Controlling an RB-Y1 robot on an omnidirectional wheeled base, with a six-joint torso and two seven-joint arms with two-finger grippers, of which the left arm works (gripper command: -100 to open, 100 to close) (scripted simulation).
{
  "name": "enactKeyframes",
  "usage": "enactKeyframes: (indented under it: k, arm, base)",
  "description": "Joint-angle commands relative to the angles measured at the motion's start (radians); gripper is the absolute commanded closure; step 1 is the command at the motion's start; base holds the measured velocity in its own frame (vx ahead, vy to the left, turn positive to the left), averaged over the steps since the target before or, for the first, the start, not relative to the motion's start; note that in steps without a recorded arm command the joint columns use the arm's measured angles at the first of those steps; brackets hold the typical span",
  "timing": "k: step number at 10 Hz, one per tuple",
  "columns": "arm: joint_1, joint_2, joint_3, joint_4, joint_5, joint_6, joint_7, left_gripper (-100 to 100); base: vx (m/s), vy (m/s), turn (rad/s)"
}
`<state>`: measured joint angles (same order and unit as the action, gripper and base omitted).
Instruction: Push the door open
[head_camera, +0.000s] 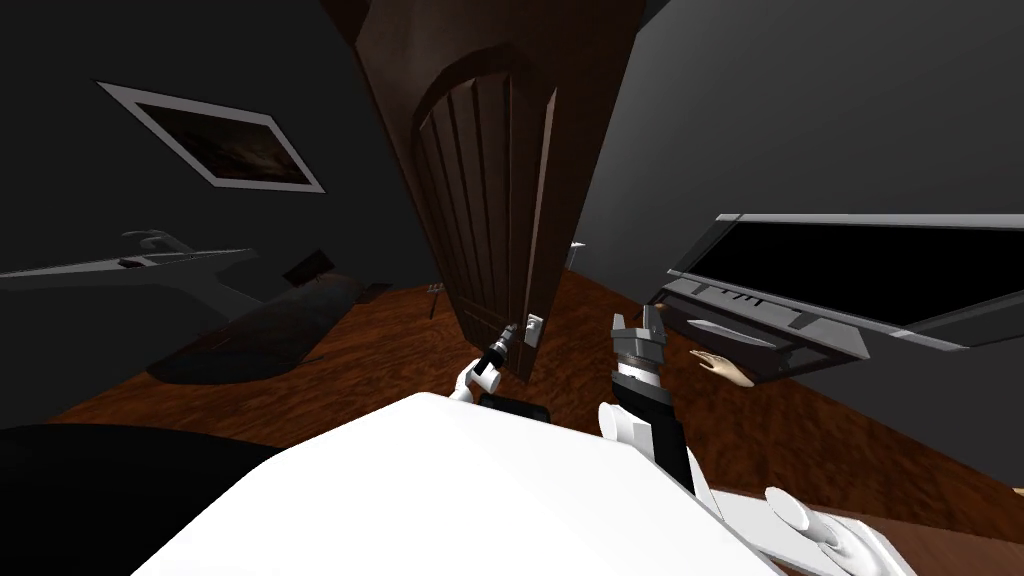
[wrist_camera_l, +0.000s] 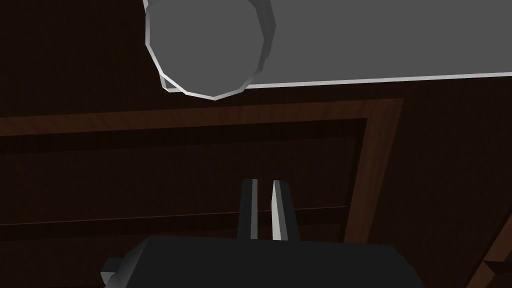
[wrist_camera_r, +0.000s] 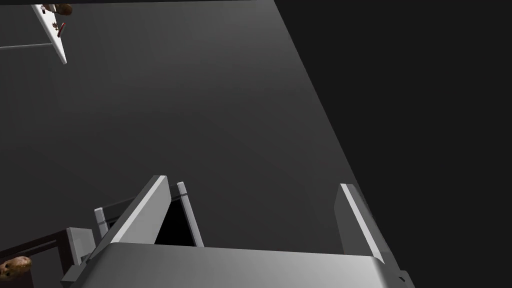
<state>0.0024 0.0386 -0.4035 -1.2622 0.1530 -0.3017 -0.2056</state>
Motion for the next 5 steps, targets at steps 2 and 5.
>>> enactKeyframes:
  k: [2, 5]
  arm:
    - [0.016, -0.009, -0.018, -0.017, 0.004, 0.006, -0.004, -100]
    - [0.035, -0.063, -0.038, -0.039, 0.008, 0.014, -0.008, -100]
  base:
    - [-0.207, 0.1, 0.032]
    - [-0.225, 0.04, 0.029]
